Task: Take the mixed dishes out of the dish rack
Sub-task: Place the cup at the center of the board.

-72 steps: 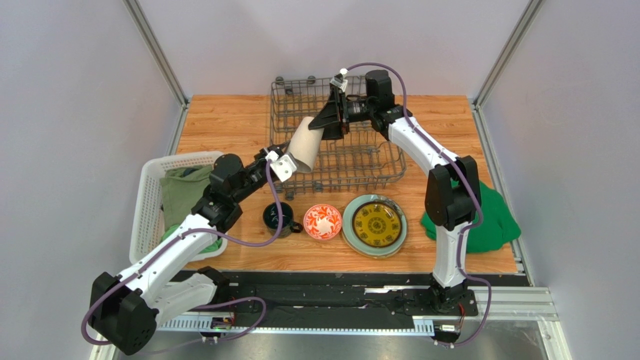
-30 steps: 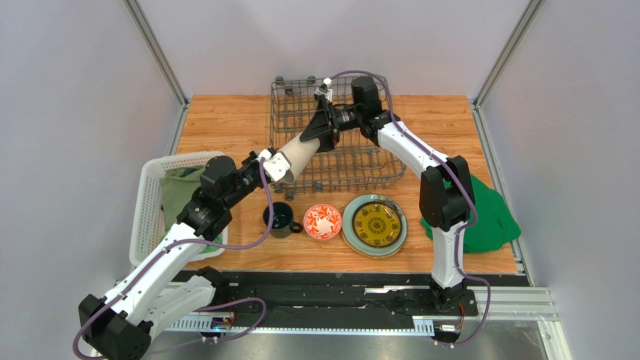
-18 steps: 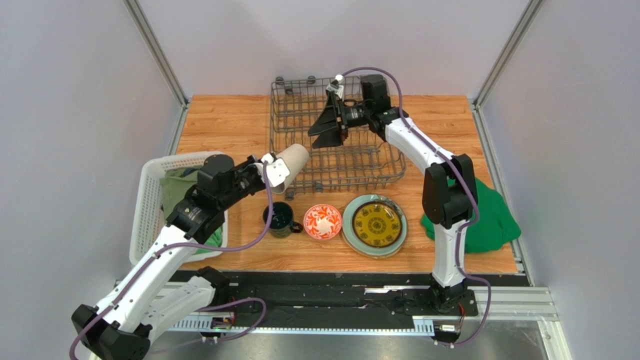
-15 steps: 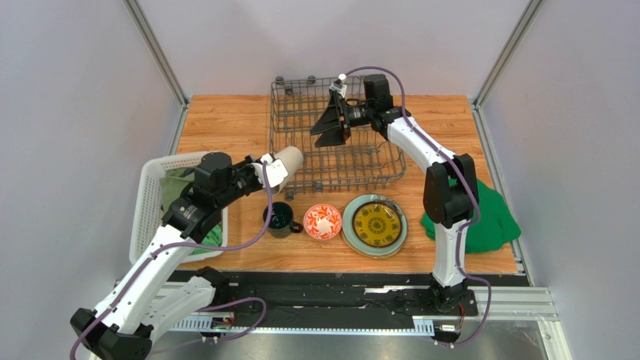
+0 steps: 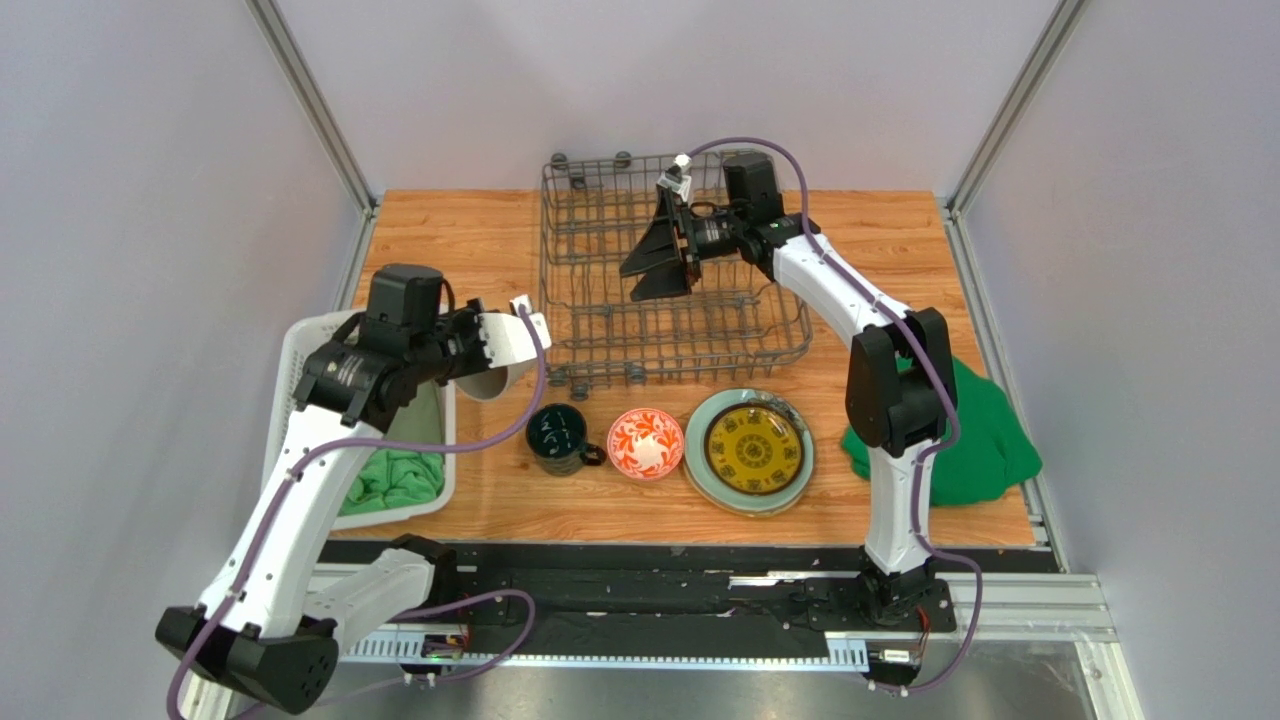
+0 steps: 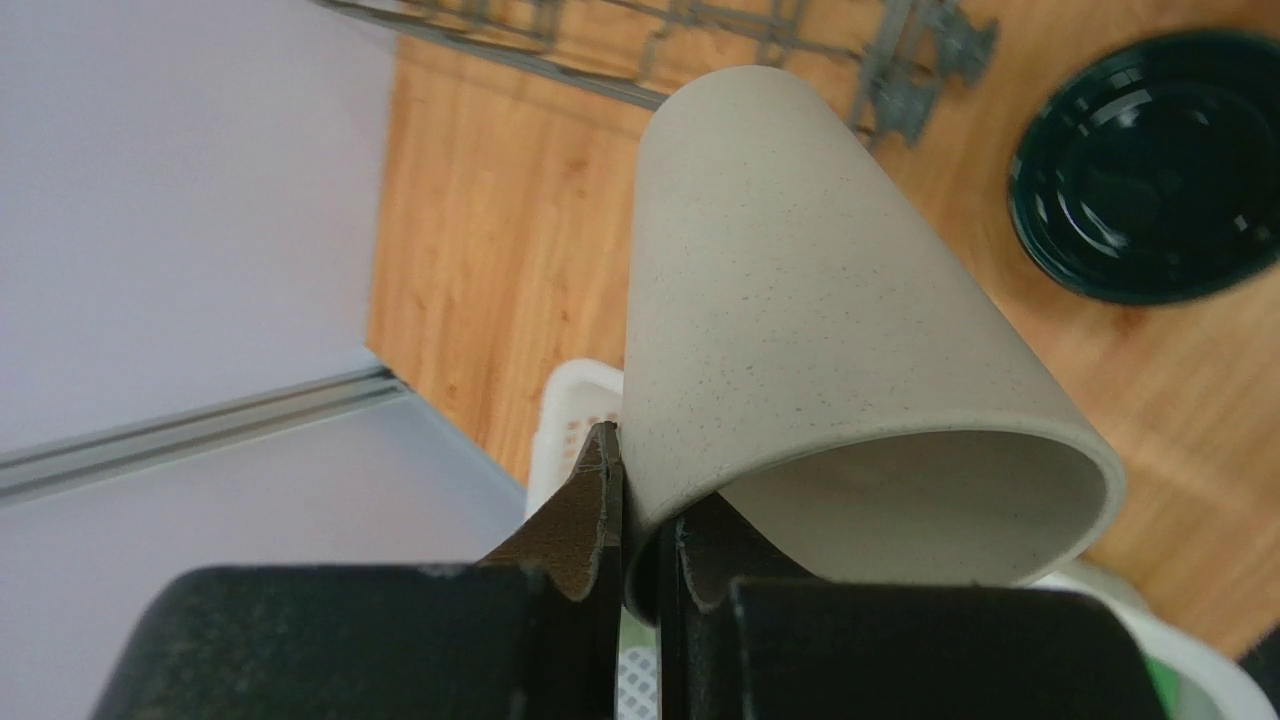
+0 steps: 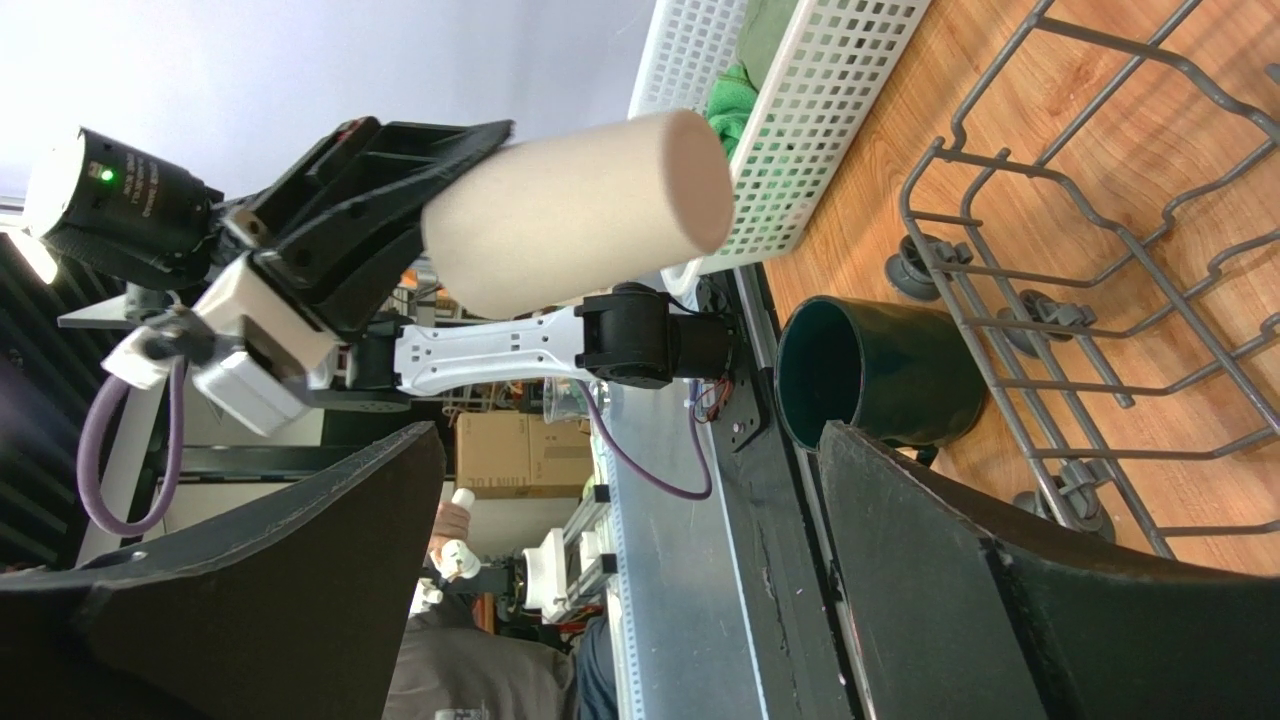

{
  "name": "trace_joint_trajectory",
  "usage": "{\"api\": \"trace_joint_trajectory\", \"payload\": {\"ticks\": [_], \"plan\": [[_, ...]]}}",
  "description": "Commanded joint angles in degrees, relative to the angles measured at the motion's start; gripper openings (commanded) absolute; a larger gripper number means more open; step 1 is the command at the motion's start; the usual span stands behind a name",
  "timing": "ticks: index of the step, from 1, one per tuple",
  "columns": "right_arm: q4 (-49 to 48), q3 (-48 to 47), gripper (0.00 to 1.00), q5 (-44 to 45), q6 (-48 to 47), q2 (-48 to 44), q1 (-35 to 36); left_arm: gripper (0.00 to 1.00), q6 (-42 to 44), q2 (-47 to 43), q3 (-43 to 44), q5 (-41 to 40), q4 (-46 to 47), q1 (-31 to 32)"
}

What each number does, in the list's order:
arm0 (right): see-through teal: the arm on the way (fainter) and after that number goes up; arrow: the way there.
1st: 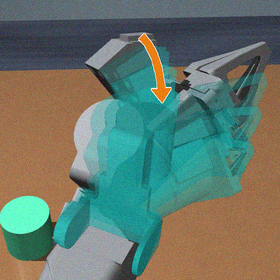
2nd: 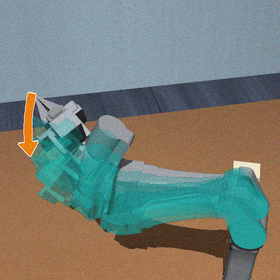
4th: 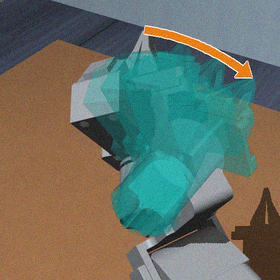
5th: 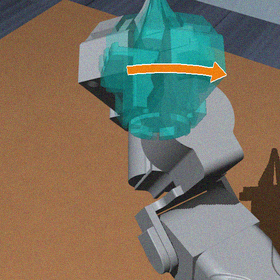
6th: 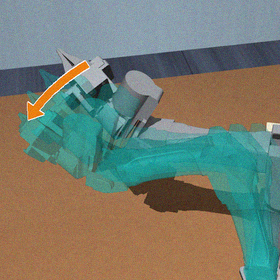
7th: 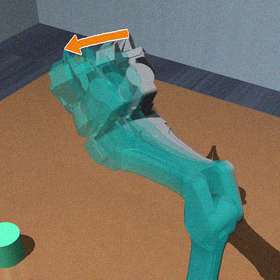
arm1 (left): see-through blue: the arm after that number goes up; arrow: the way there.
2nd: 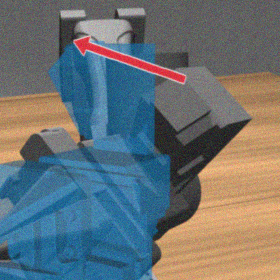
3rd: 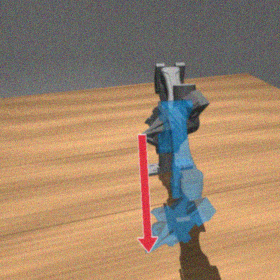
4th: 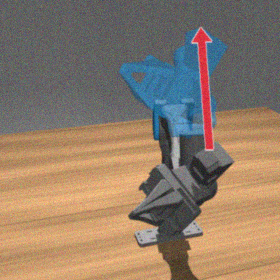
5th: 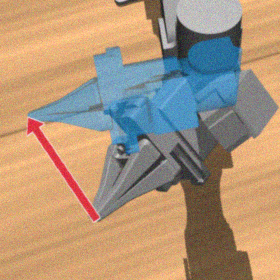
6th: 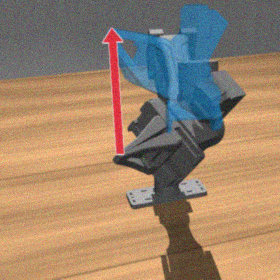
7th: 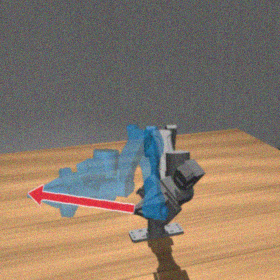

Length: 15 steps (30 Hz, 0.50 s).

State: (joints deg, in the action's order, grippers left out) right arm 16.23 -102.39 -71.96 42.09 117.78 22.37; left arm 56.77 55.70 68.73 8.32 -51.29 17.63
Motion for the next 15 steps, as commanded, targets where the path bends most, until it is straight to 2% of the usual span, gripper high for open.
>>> {"api": "trace_joint_trajectory", "payload": {"ticks": [1,8,15], "plan": [[0.6,-1.2,0.99,0.7,-1.7,-1.6,0.3,0.0,6.9,5.9,4.7,-0.5,-12.9,-0.3],[0.9,-0.2,0.99,0.7,-2.4,-3.3,0.3,0.0,9.5,14.7,11.0,-2.2,-22.4,-0.9],[1.4,0.6,0.99,0.5,-3.1,-3.5,0.3,0.0,11.2,22.7,12.9,-5.1,-26.7,-1.1]]}}
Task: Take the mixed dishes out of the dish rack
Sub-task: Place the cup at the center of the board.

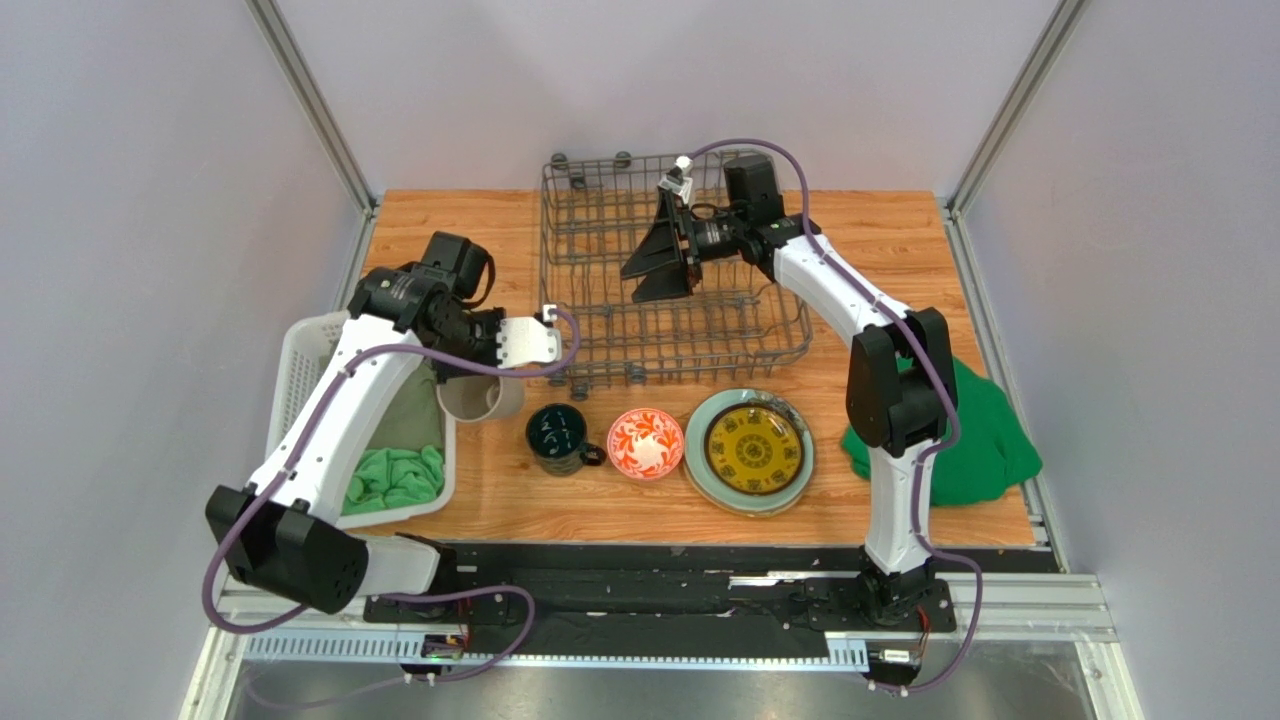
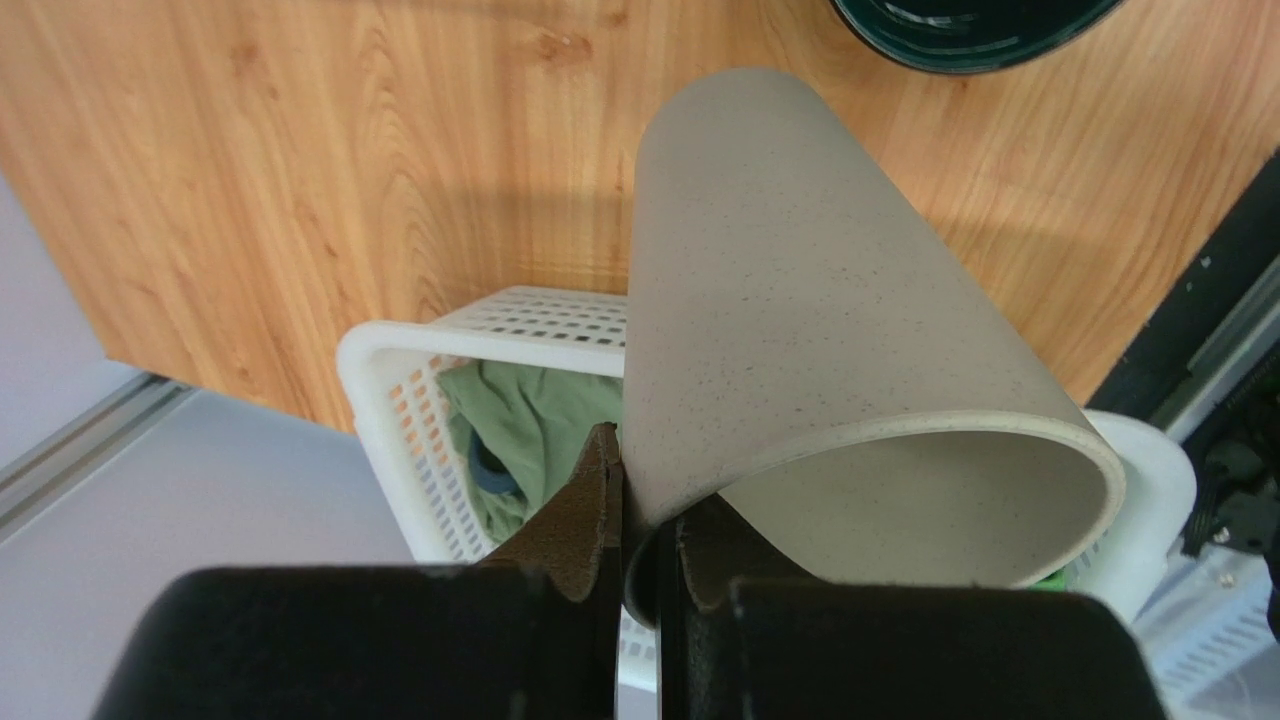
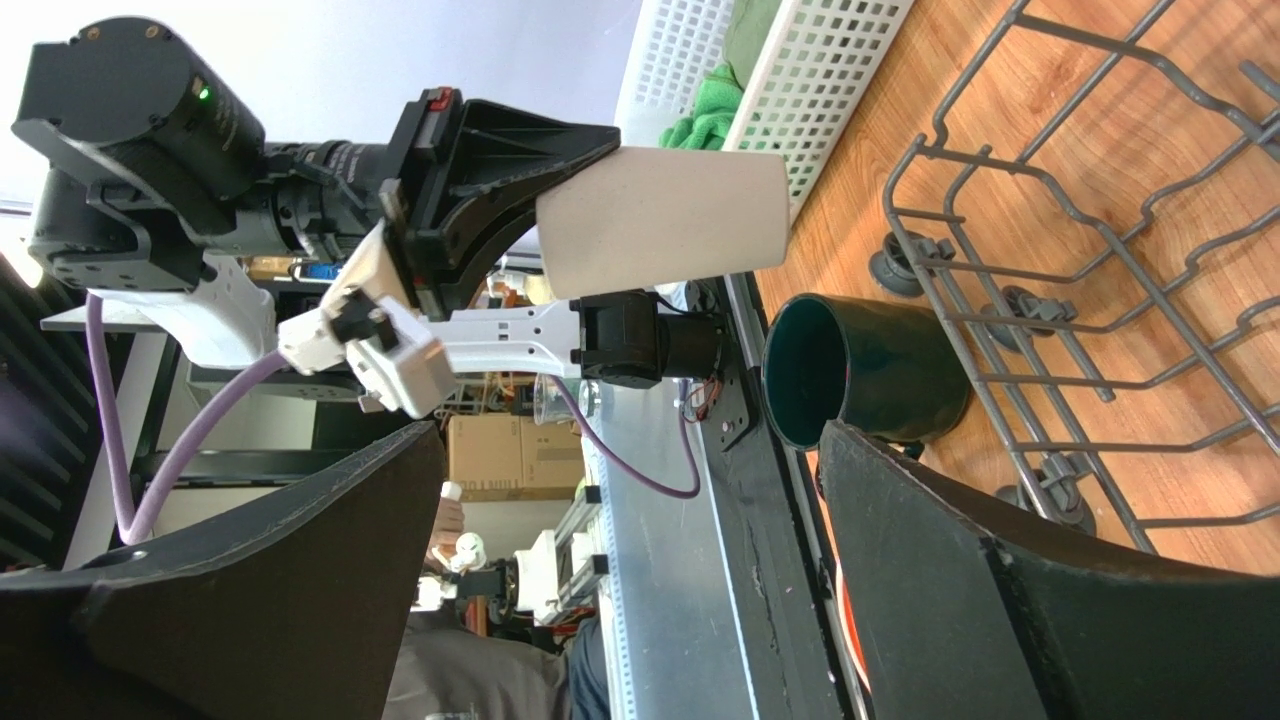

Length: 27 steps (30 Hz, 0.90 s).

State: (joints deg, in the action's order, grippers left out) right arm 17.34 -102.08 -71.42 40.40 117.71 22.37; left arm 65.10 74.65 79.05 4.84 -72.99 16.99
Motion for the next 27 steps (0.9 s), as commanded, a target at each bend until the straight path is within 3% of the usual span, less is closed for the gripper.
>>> {"api": "trace_joint_trajectory", "payload": {"ticks": [1,12,27], "plan": [[0.2,0.4,0.99,0.0,-1.5,-3.5,0.3,0.0,2.8,4.8,2.9,-2.4,-5.3,-0.6],[0.4,0.5,0.99,0.5,-2.0,-4.8,0.3,0.0,2.6,16.2,7.9,-2.3,-11.1,-0.6],[0.9,0.4,0.99,0.4,-2.7,-3.8,0.4,0.0,0.6,20.5,2.8,-3.1,-12.9,0.1]]}}
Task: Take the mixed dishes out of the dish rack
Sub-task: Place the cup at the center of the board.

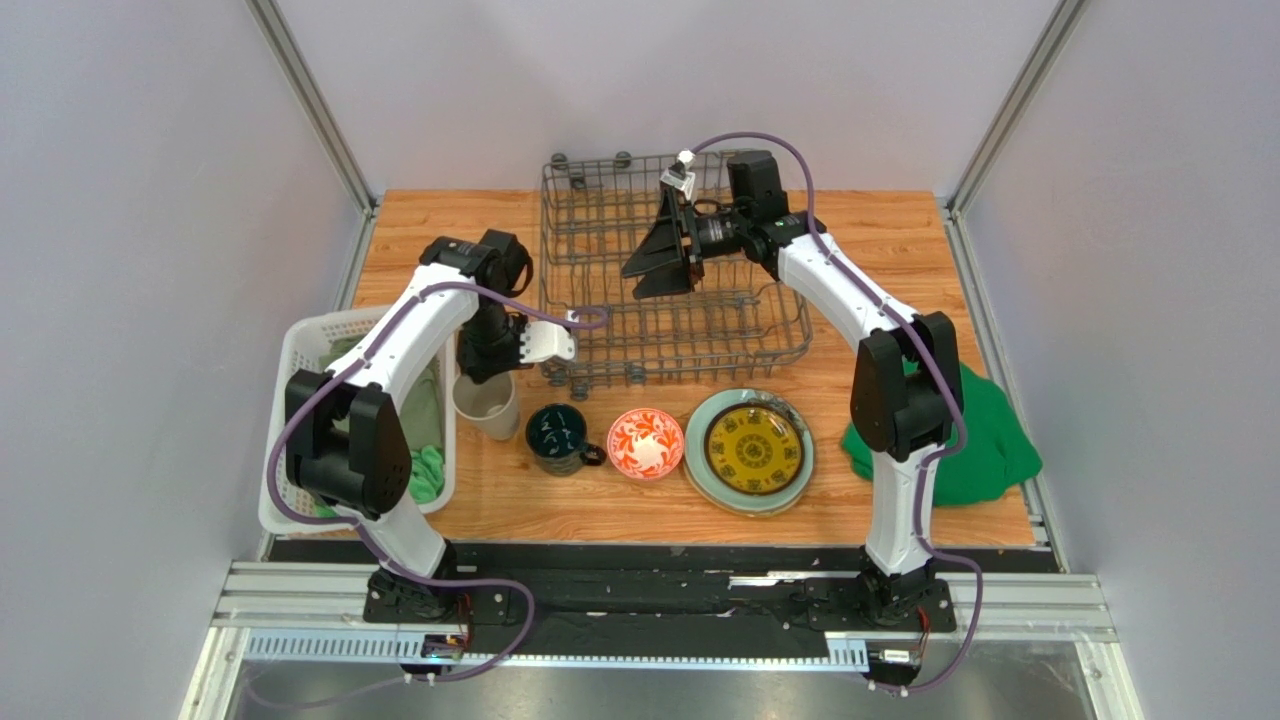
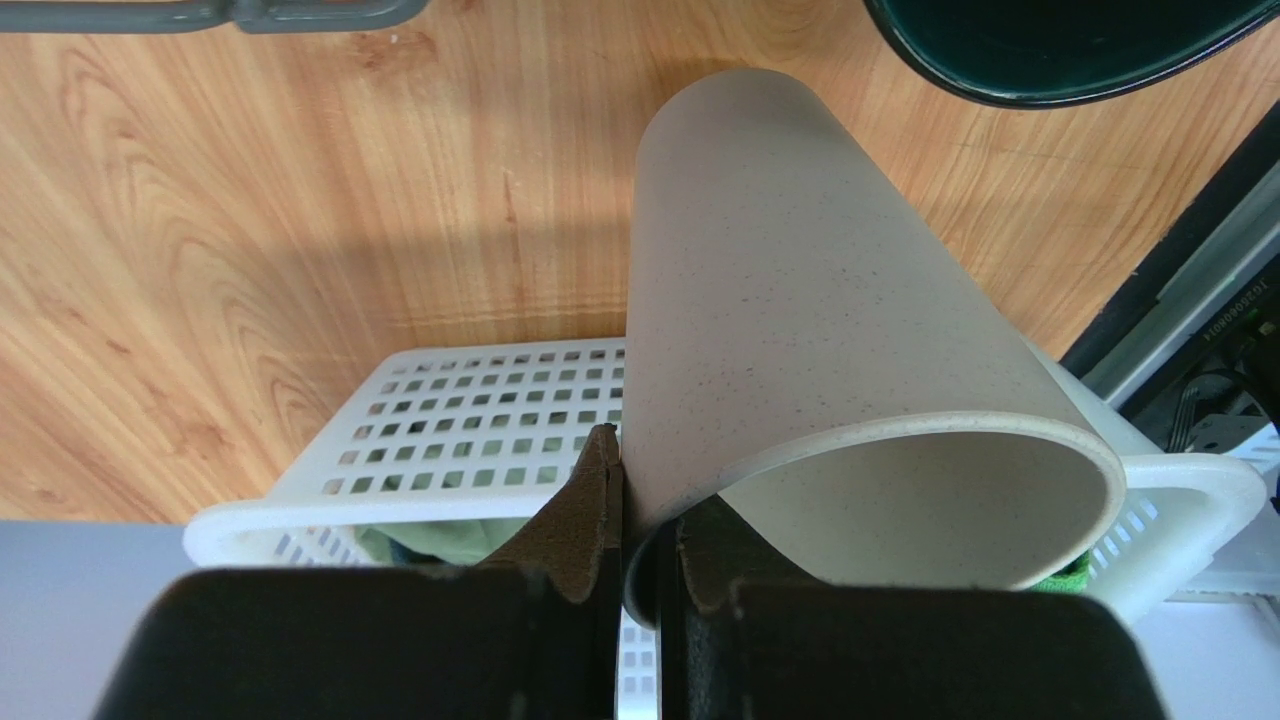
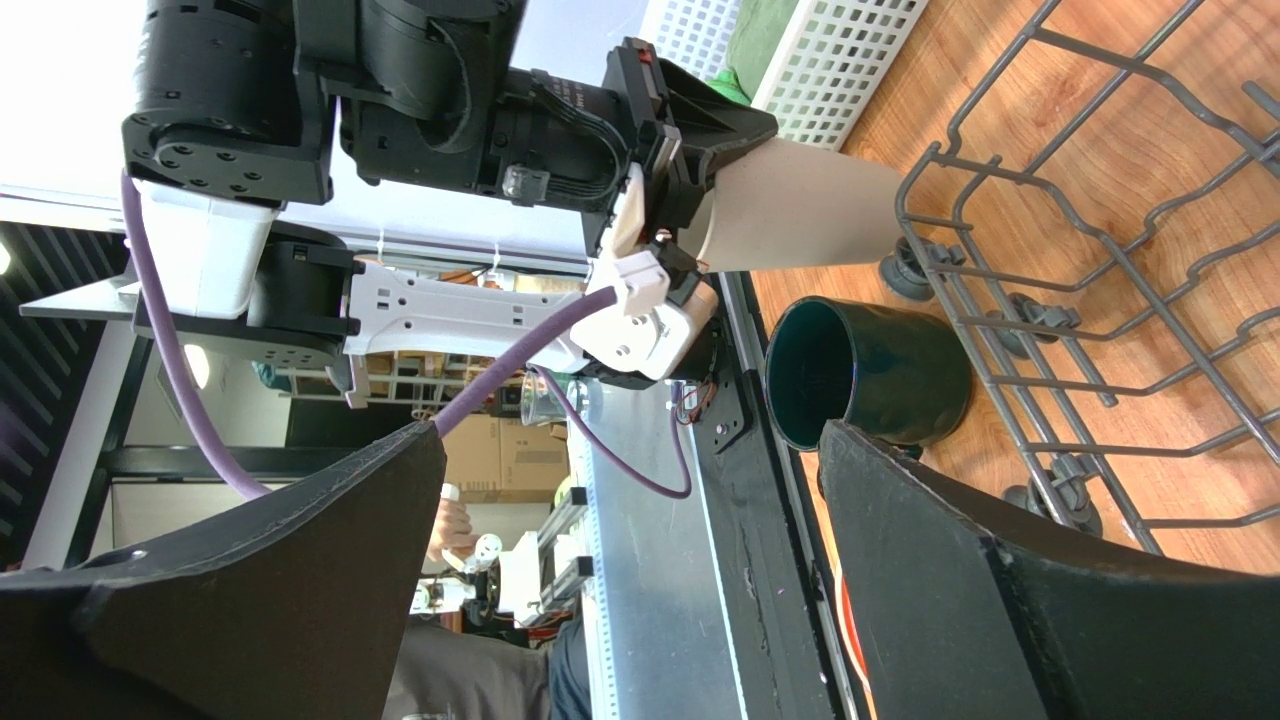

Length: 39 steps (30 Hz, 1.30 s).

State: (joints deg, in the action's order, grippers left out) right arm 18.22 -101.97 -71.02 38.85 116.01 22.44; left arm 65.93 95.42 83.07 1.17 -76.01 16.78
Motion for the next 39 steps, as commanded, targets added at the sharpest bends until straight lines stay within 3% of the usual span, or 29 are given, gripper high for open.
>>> {"api": "trace_joint_trajectory", "payload": {"ticks": [1,29,39], "plan": [[0.1,0.2,0.99,0.0,-1.1,-2.0,0.2,0.0,-0.4,-0.4,-1.6,0.8,-10.0,0.6],[1.1,0.6,0.99,0.4,-2.5,-2.4,0.3,0.0,-4.1,-4.2,-8.8,0.0,-5.3,3.9],[1.6,1.0,0.99,0.5,-3.1,-2.8,0.2,0.13,-4.8,-4.4,-9.4,-0.8,-3.6,3.9]]}}
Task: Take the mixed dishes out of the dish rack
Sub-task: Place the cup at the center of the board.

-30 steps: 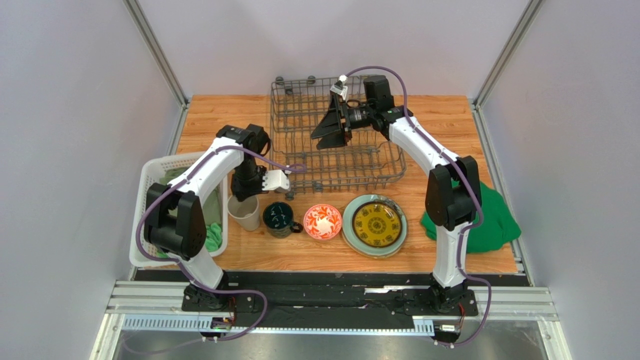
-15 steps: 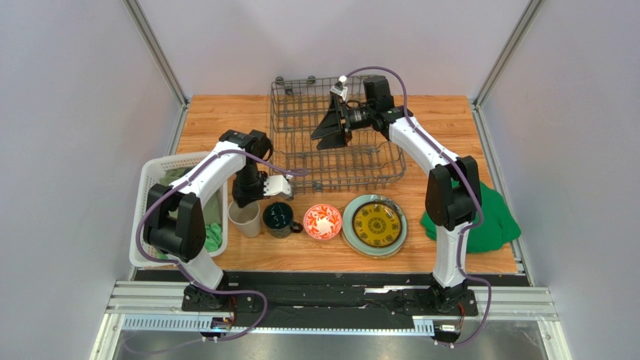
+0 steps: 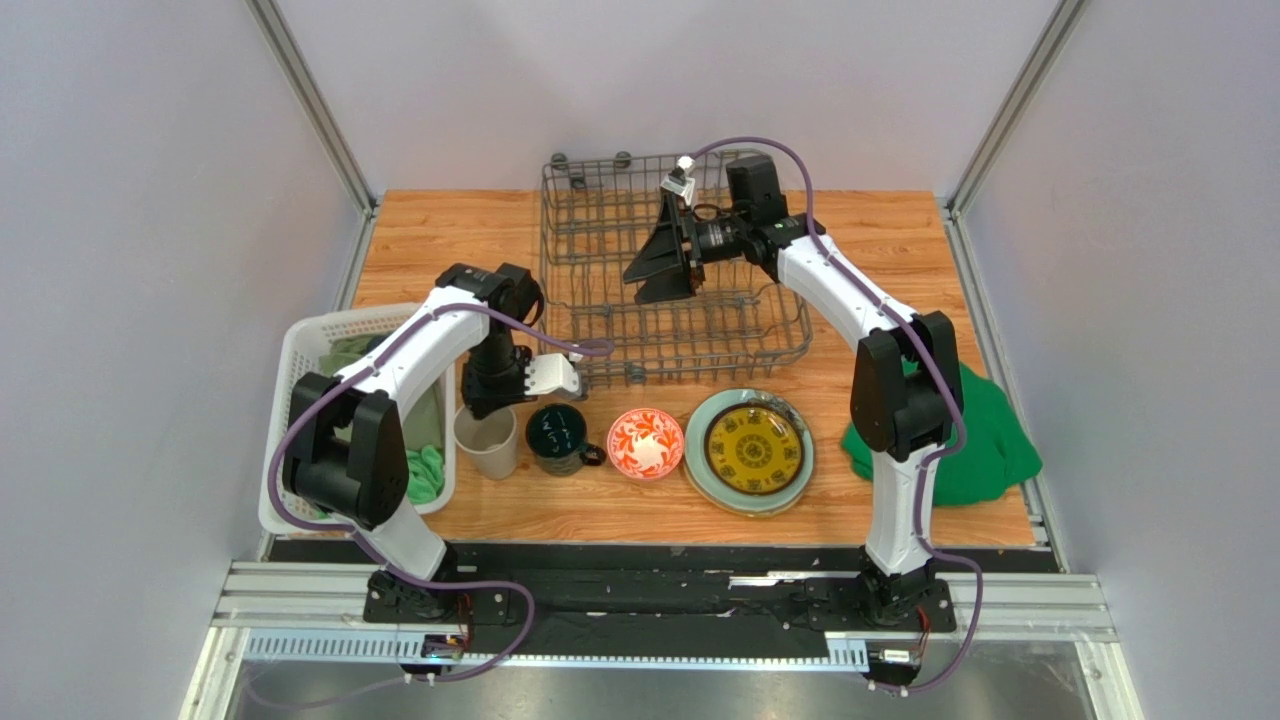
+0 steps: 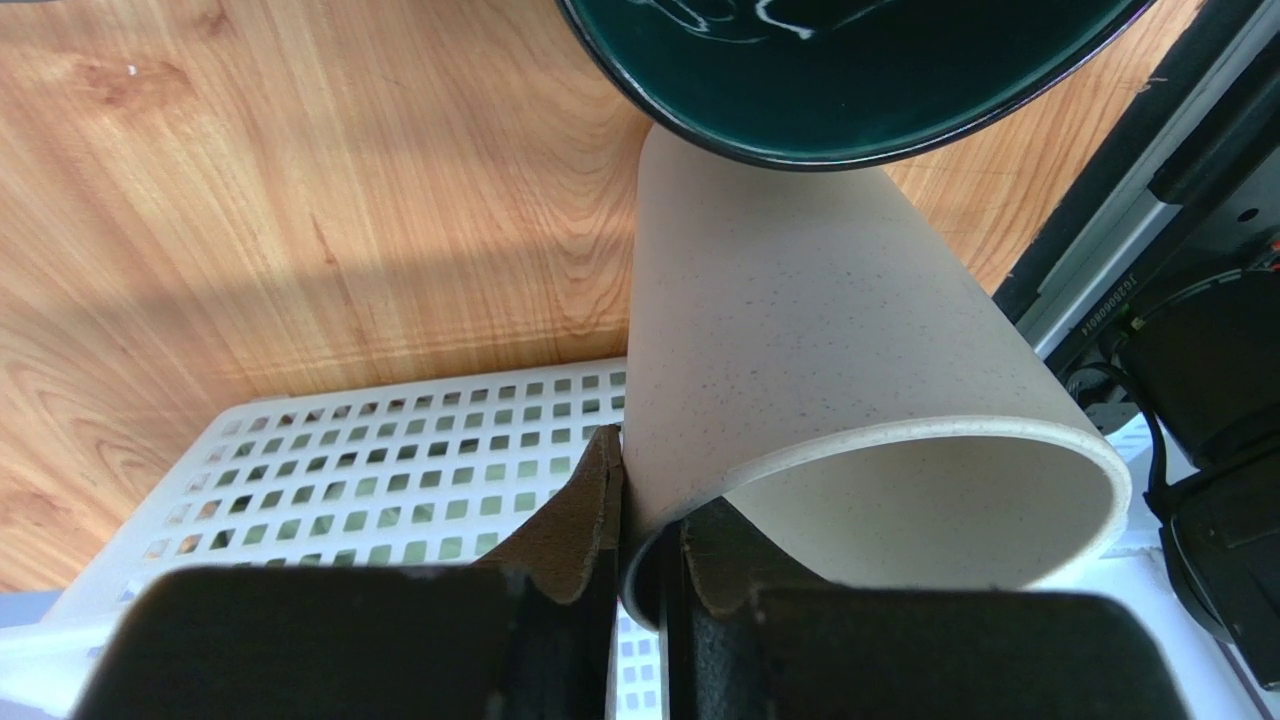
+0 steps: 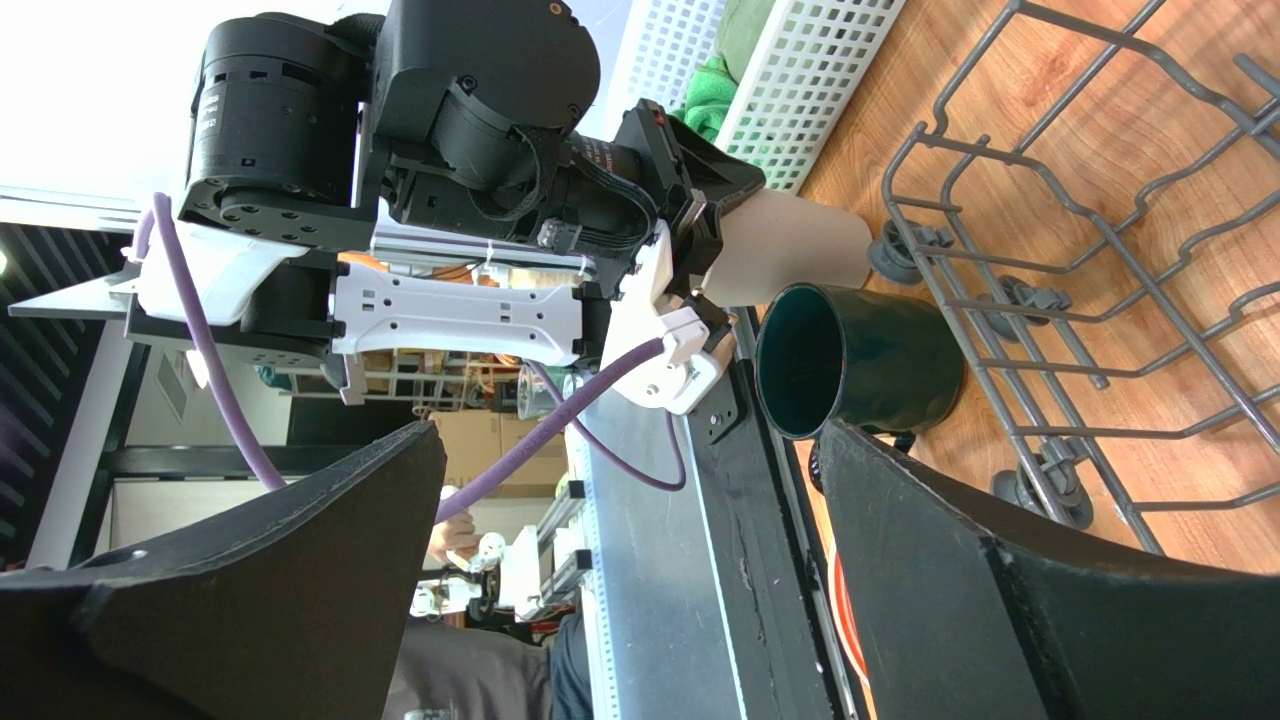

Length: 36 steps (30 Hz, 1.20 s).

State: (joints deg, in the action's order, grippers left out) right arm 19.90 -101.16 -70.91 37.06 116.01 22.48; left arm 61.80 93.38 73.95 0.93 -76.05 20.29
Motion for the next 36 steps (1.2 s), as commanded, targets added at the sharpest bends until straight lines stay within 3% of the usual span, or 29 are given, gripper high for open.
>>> {"api": "trace_joint_trajectory", "payload": {"ticks": [1,10,21,25,30,32,36], "plan": [[-0.1,0.2,0.99,0.4,-1.3,-2.9,0.3,0.13,-0.8,-2.2,-0.4,-0.6,-3.6,0.4],[0.1,0.3,0.99,0.4,-1.5,-2.8,0.2,0.17,-1.2,-3.5,-0.2,-0.2,-2.5,0.4],[0.3,0.4,0.99,0.5,-1.8,-3.2,0.3,0.32,-1.6,-4.5,0.1,0.2,-1.8,0.4],[0.4,0.5,0.99,0.5,-1.8,-3.3,0.2,0.5,-1.7,-5.1,0.3,0.6,-1.6,0.4],[0.4,0.6,0.99,0.6,-2.0,-3.8,0.3,0.57,-1.7,-6.5,1.8,1.3,-1.5,0.4],[0.4,0.7,0.99,0.6,-2.0,-3.9,0.3,0.69,-1.8,-7.0,2.4,1.3,-1.6,0.4],[0.6,1.0,0.99,0.8,-2.2,-4.3,0.1,0.76,-1.7,-8.3,4.9,1.2,-1.8,0.4]]}}
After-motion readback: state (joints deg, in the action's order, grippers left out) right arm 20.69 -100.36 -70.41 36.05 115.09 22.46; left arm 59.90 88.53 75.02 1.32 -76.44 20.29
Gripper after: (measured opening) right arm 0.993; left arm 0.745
